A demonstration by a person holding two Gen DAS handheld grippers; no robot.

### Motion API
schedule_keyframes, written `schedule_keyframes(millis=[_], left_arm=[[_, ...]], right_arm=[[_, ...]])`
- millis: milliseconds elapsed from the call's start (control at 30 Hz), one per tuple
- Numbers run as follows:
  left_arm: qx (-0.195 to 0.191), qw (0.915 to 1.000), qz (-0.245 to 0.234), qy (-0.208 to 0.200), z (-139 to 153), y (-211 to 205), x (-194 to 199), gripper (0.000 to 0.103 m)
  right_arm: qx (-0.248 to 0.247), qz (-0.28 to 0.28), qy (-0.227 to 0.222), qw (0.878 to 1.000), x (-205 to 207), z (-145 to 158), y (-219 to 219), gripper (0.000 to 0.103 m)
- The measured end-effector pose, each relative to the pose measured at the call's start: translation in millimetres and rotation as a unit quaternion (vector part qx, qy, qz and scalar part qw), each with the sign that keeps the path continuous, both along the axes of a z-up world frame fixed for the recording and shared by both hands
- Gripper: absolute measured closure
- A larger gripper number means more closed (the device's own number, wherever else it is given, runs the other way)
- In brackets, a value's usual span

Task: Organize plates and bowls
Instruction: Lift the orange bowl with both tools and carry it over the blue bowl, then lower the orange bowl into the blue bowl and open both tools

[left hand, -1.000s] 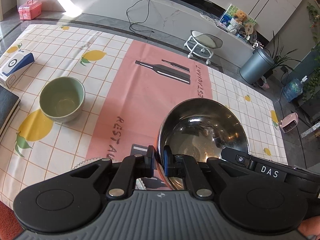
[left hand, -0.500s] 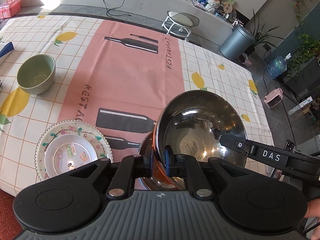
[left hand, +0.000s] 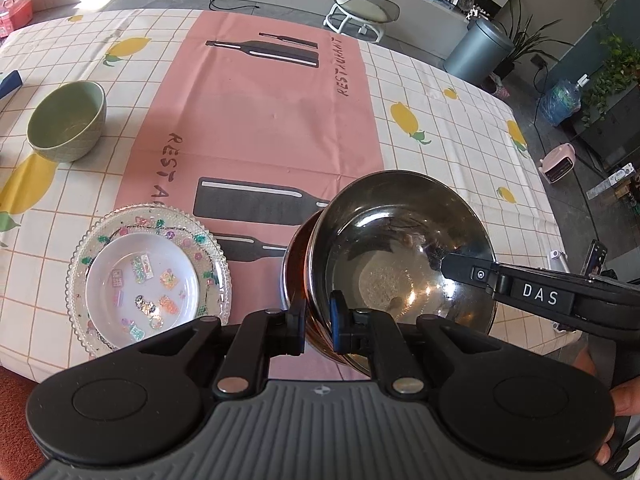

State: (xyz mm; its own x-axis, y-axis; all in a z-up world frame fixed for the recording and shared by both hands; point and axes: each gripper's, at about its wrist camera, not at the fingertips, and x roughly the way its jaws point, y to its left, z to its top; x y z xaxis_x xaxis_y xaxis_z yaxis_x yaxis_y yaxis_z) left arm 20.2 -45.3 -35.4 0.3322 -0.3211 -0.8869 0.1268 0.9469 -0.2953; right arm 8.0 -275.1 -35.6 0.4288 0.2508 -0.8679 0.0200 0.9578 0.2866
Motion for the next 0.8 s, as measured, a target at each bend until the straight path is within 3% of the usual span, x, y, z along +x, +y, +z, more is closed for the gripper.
schedule_keyframes(millis=[800], left_arm=[[0.054, 0.998, -0.032, 0.003, -12, -13, 6, 0.085]], right_arm=[[-0.084, 0.057, 0.004, 0.995, 15, -18, 26, 0.094]])
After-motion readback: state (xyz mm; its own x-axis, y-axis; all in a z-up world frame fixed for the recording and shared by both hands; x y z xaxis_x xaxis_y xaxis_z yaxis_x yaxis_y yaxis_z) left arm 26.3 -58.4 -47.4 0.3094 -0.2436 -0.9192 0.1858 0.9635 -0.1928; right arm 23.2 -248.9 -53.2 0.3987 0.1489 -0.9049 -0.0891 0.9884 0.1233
